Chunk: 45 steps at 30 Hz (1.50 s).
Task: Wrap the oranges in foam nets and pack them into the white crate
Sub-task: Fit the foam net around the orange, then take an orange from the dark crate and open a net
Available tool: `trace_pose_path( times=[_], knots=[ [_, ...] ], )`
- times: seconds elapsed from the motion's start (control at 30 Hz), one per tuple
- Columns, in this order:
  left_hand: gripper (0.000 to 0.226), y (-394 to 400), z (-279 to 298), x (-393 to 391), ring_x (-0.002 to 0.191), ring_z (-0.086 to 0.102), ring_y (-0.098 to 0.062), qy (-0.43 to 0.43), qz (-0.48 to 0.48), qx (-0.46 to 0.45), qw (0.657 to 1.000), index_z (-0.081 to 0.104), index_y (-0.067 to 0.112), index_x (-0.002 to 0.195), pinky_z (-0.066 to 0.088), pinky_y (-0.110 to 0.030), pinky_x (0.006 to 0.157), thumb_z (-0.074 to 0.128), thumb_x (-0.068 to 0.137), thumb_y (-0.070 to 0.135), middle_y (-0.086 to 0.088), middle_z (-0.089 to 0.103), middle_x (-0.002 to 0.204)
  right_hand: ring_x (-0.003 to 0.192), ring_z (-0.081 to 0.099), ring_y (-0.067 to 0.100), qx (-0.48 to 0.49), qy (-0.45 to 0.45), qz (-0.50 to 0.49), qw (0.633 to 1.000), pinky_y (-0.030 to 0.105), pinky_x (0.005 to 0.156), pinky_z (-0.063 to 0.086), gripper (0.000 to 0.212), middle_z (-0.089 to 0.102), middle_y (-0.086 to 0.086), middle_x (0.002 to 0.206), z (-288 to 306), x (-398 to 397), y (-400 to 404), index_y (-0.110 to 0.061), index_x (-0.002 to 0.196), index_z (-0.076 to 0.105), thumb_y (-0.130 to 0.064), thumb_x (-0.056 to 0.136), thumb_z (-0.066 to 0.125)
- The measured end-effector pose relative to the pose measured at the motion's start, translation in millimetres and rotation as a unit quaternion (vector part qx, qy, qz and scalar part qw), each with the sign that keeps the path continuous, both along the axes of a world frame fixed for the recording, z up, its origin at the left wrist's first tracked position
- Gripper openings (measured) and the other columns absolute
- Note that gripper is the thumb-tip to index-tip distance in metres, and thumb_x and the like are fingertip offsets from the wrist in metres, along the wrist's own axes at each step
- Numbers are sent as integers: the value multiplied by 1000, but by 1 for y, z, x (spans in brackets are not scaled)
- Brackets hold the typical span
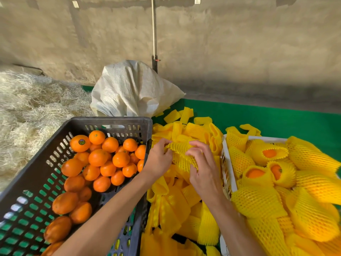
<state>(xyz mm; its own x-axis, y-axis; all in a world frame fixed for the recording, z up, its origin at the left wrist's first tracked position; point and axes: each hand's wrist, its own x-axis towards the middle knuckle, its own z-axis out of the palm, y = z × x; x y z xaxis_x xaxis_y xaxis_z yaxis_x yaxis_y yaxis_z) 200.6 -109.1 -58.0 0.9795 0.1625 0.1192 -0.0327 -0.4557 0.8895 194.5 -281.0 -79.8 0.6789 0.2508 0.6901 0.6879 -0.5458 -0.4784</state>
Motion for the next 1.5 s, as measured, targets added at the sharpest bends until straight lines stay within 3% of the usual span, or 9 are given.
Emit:
trace_pose_path(
  times=[0.17,0.33,0.43,0.63,0.97,1.1,1.23,1.37,1.5],
  knots=[
    [20,5,5,0,88,73,-19,18,-51,-110,992,67,11,113,62,-33,72,50,106,3,-8,75,103,118,61,6,241,312,-9,919,9,89,50,41,62,-15,131,-7,1,0,-35,133,60,-10,99,60],
    [19,2,6,0,94,75,-15,56,-43,-196,978,70,5,118,61,-27,73,55,105,4,-8,77,108,104,73,22,626,521,93,574,36,85,60,28,73,12,121,1,15,-1,-9,120,68,1,98,55],
    [26,10,14,4,115,71,-33,128,-53,-362,922,65,-5,128,61,-43,94,55,104,2,-19,73,124,99,75,26,666,549,130,488,33,70,62,33,72,18,118,8,17,0,-1,127,62,0,94,58],
    [50,17,24,0,118,69,-28,202,-168,-446,856,58,-1,139,60,-37,94,65,92,16,-18,66,137,119,66,28,575,580,188,546,39,92,59,48,66,12,133,13,8,-5,-12,136,60,-13,89,64],
    [26,56,27,5,124,66,-28,0,-74,-296,952,74,12,119,55,-43,104,74,93,16,-10,72,125,120,64,33,568,545,81,611,45,102,50,39,68,16,129,8,11,-14,-8,136,57,-9,97,58],
    [25,120,-13,16,120,61,-34,-3,225,78,971,64,7,122,55,-47,94,62,99,17,-11,69,120,122,61,34,575,545,45,608,53,112,42,42,65,15,132,5,12,-12,-9,140,54,-10,98,59],
    [66,149,-72,9,144,30,-35,269,106,478,830,35,16,151,41,-43,108,68,95,26,-5,45,152,120,63,33,577,546,19,607,52,110,44,35,68,15,128,1,16,-12,-9,132,60,-11,97,60],
    [54,153,-76,11,138,35,-33,229,107,547,798,40,15,147,43,-39,106,60,97,13,-6,50,144,119,63,33,573,551,1,607,50,110,44,37,67,15,128,1,18,-11,-7,134,59,-10,97,60],
    [62,145,-33,8,121,51,-35,138,176,385,896,54,7,131,51,-46,92,75,87,44,-14,62,124,116,65,34,567,550,-15,613,50,109,46,36,68,16,125,5,17,-9,-6,132,61,-8,96,62]
  ],
)
